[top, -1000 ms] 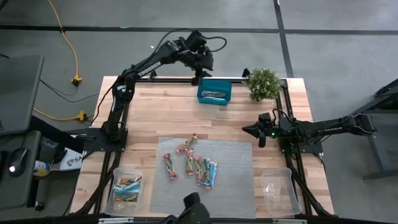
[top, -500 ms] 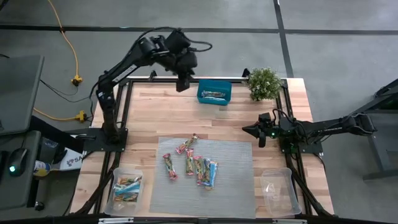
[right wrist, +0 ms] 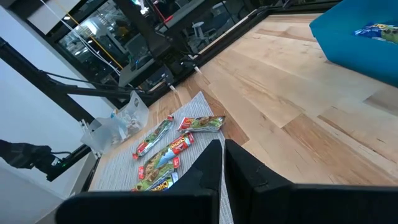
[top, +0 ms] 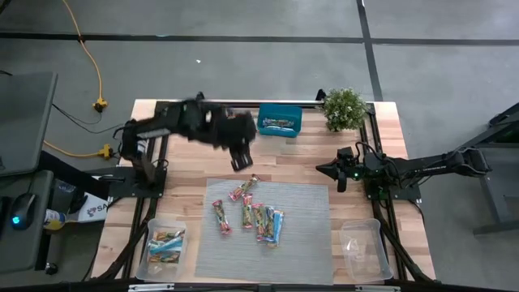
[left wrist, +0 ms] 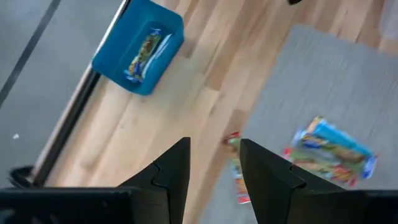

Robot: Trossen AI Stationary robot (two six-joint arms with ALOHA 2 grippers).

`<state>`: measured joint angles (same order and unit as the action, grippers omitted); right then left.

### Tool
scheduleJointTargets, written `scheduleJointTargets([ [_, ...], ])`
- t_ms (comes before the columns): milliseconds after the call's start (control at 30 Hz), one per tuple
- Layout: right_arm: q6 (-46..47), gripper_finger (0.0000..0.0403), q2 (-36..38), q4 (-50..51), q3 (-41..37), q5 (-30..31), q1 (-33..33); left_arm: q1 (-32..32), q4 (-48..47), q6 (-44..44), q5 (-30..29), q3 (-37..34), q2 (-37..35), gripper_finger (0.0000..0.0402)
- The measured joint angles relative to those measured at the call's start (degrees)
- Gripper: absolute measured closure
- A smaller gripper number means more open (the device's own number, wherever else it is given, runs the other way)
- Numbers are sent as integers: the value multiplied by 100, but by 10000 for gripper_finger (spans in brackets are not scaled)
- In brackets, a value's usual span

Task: Pick and place Granola Bars by type
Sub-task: Put the blue granola bar into the blue bin

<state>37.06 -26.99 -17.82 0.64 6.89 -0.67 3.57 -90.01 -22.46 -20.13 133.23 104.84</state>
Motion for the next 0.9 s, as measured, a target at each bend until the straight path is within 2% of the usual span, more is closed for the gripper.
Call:
scheduleJointTargets([
  [200,-1,402,-2,1,-2,-1,0,1068,-9,-1692,-732,7,199,266],
  [400,0,402,1,0,1,-1,-1,1618,-1,-2724,-762,-1,853,266],
  [467,0,402,1,0,0,0,-2,1653,4,-3069,-671,-2,1135,266],
  [567,0,402,1,-12,0,0,-2,1628,5,-3429,-226,-9,1546,266],
  [767,-1,402,-1,-25,1,1,-2,1583,358,-3438,448,-8,2286,266],
  [900,0,402,-5,-28,1,1,-2,1583,911,-3275,785,-7,2638,266],
])
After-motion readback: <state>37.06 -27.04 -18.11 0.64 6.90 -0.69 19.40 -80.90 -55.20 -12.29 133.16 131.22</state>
